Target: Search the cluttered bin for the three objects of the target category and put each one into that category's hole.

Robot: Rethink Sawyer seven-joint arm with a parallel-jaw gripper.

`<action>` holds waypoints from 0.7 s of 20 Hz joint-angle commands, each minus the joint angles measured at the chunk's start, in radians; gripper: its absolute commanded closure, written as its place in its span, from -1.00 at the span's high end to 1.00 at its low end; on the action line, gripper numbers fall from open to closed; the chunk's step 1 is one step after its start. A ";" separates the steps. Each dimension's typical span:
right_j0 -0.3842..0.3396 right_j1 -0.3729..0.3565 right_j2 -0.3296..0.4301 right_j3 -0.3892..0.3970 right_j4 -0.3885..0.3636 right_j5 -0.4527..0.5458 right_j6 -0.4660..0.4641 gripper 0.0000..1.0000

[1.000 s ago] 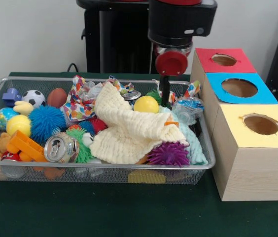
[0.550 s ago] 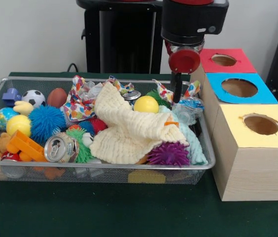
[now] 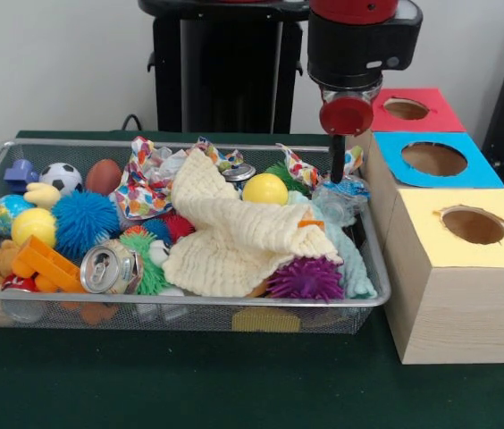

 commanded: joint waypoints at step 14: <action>0.067 0.119 0.075 0.053 0.146 -0.149 0.241 1.00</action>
